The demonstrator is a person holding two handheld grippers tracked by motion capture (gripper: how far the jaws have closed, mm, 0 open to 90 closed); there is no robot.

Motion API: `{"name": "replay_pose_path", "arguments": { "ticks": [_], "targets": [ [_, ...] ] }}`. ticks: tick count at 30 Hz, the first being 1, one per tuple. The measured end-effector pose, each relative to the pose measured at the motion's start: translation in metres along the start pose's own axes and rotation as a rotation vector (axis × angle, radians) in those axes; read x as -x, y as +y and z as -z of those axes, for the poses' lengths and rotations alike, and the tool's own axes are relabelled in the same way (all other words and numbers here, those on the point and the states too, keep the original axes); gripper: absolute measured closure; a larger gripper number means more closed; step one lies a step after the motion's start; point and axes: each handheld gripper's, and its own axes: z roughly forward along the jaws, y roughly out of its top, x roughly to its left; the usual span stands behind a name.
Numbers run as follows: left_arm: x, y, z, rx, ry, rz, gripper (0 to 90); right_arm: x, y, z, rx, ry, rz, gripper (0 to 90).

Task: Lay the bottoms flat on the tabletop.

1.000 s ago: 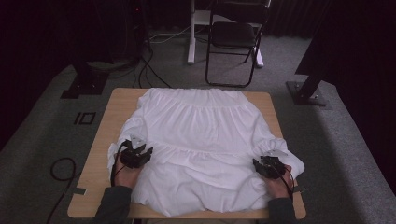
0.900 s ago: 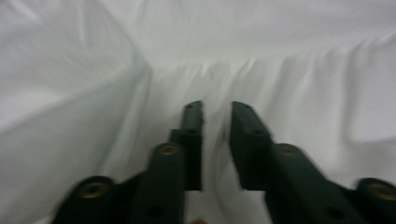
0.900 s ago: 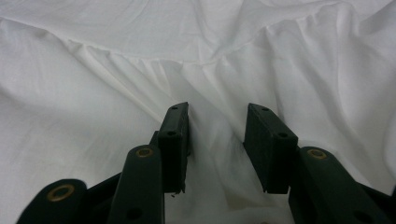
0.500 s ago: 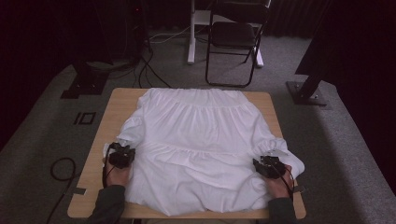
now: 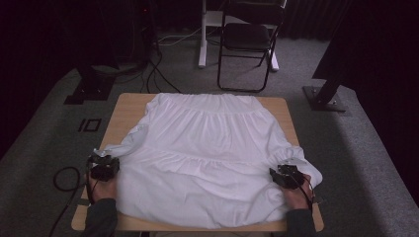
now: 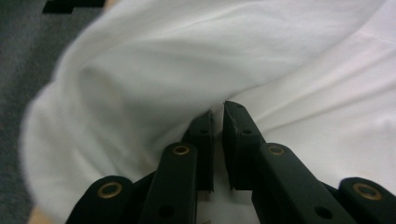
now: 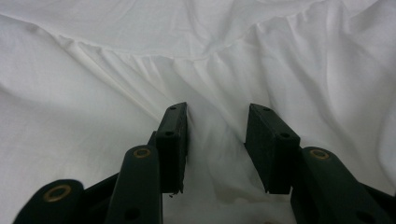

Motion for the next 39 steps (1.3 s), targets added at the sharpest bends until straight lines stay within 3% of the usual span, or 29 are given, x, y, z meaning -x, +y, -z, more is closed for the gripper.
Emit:
{"name": "replay_pose_path", "arguments": {
  "ticks": [1, 3, 5, 6, 7, 10, 18, 20, 26, 28, 29, 30, 31, 32, 34, 39],
  "targets": [
    [-0.004, 0.0, 0.001, -0.001, 0.022, 0.005, 83.5, 0.001, 0.0, 0.0, -0.001, 0.003, -0.002, 58.2],
    [-0.012, -0.001, 0.002, 0.001, 0.018, 0.044, 79.3, 0.004, -0.001, 0.001, -0.004, 0.002, -0.009, 58.2],
    [-0.016, -0.002, 0.003, -0.013, 0.076, 0.047, 80.6, 0.006, -0.002, 0.002, -0.005, 0.002, -0.016, 58.3],
    [-0.016, -0.002, 0.003, -0.013, 0.076, 0.047, 80.3, 0.007, -0.002, 0.002, -0.006, -0.006, -0.017, 58.3],
    [-0.022, -0.004, 0.004, -0.009, 0.058, 0.079, 80.0, 0.009, -0.003, 0.003, -0.007, -0.011, -0.021, 58.3],
    [-0.021, -0.005, 0.006, -0.021, 0.075, 0.047, 79.2, 0.015, -0.005, 0.005, -0.01, -0.019, -0.041, 58.3],
    [-0.017, -0.009, 0.009, -0.028, 0.09, 0.023, 84.1, 0.026, -0.012, 0.012, -0.013, -0.039, -0.078, 58.7],
    [-0.014, -0.012, 0.014, -0.045, 0.105, -0.006, 85.4, 0.031, -0.015, 0.015, -0.017, -0.045, -0.093, 58.7],
    [-0.008, -0.023, 0.028, -0.074, 0.118, -0.031, 86.1, 0.032, -0.015, 0.018, -0.035, -0.056, -0.101, 59.5],
    [-0.007, -0.023, 0.03, -0.075, 0.103, -0.043, 85.8, 0.033, -0.015, 0.019, -0.043, -0.051, -0.102, 62.3],
    [-0.006, -0.022, 0.032, -0.053, 0.076, -0.059, 83.0, 0.033, -0.014, 0.02, -0.044, -0.051, -0.1, 63.1],
    [-0.006, -0.022, 0.032, -0.053, 0.076, -0.059, 78.5, 0.033, -0.014, 0.02, -0.044, -0.051, -0.1, 63.1],
    [-0.002, -0.018, 0.034, -0.008, 0.043, -0.095, 74.4, 0.032, -0.012, 0.024, -0.026, -0.044, -0.082, 64.9],
    [-0.002, -0.018, 0.034, -0.008, 0.043, -0.095, 72.1, 0.032, -0.012, 0.024, -0.026, -0.044, -0.082, 64.9],
    [0.004, -0.006, 0.034, 0.035, 0.015, -0.136, 68.6, 0.031, -0.006, 0.03, 0.001, -0.055, -0.057, 68.9],
    [0.011, 0.015, 0.016, 0.041, 0.012, -0.183, 61.8, 0.038, 0.002, 0.039, 0.039, -0.083, -0.052, 70.5]
  ]
}}
